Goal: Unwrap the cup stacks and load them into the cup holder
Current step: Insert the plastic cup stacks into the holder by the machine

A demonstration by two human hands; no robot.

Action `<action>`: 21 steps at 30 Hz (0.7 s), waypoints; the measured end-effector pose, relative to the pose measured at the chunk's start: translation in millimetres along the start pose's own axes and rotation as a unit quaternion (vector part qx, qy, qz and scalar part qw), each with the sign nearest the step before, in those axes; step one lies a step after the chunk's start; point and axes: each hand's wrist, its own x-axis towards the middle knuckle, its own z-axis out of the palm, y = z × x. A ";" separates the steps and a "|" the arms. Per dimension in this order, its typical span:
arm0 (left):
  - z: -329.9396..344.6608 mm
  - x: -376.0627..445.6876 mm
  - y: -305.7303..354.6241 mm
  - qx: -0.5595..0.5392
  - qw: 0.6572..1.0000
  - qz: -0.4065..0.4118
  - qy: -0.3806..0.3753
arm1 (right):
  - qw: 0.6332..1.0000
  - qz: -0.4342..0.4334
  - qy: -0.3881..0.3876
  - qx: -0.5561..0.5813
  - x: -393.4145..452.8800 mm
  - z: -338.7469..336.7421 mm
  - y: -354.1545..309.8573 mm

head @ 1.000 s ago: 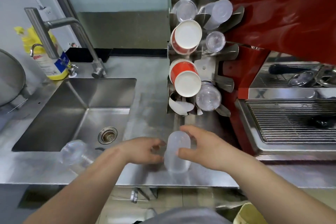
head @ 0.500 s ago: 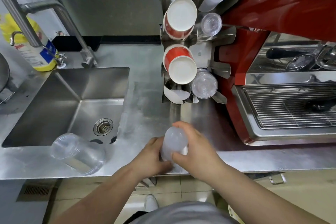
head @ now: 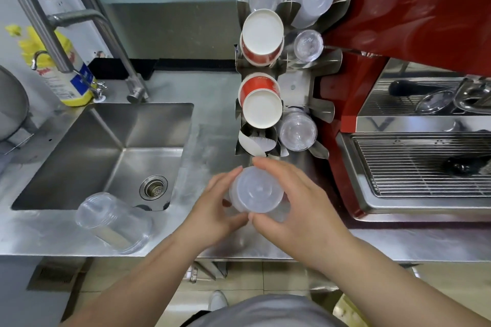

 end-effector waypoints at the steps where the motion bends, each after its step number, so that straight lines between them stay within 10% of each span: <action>1: -7.0 -0.1 9.1 -0.002 1.000 0.010 0.016 | 1.000 -0.017 0.000 -0.005 3.9 -5.9 -6.6; 21: -115.8 18.1 167.6 0.018 0.955 0.203 0.215 | 0.945 -0.283 0.142 0.078 53.3 -125.6 -110.2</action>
